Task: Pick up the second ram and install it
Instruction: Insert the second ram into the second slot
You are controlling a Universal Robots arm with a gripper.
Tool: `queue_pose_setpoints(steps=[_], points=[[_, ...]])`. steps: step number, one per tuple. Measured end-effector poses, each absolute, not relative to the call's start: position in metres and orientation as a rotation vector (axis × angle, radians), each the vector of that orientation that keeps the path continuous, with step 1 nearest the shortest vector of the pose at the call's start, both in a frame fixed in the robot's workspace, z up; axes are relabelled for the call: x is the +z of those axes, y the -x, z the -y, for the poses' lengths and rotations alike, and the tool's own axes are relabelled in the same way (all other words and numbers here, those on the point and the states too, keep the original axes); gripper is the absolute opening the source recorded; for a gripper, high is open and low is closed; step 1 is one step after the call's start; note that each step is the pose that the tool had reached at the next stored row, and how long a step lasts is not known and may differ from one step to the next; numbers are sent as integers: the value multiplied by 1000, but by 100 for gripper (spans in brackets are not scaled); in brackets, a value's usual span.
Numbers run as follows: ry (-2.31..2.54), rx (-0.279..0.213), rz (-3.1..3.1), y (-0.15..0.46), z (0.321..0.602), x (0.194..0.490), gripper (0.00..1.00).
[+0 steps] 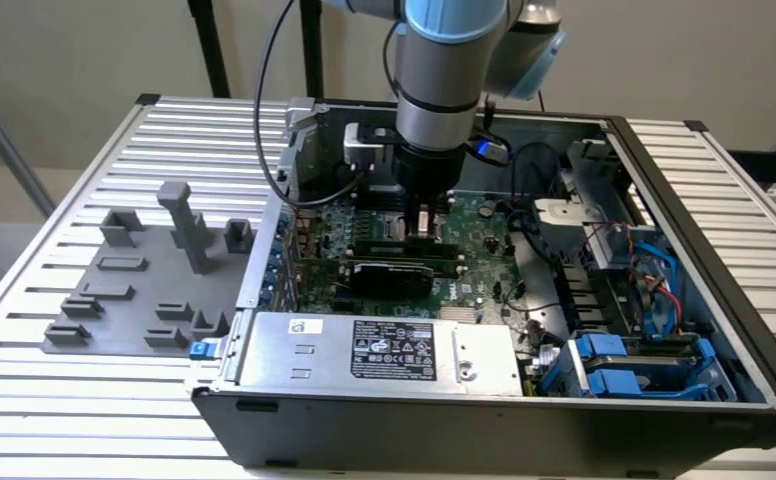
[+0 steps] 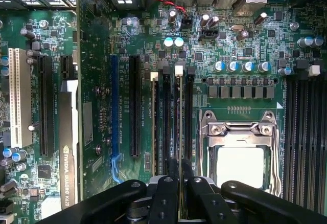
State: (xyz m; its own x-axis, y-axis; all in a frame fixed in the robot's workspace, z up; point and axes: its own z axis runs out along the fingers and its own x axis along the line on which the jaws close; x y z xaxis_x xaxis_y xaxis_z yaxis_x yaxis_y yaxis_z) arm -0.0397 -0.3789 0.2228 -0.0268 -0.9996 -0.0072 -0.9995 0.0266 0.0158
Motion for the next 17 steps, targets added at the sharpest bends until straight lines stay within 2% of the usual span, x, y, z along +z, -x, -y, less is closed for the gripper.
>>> queue_pose_setpoints(steps=[10, 12, 13, 17], points=[[-2188, -24, 2247, 40, 379, 219, 14], [-2188, -24, 2247, 40, 379, 219, 15], [-2188, -24, 2247, 40, 379, 219, 22], [-2188, -25, 2247, 40, 379, 227, 22]])
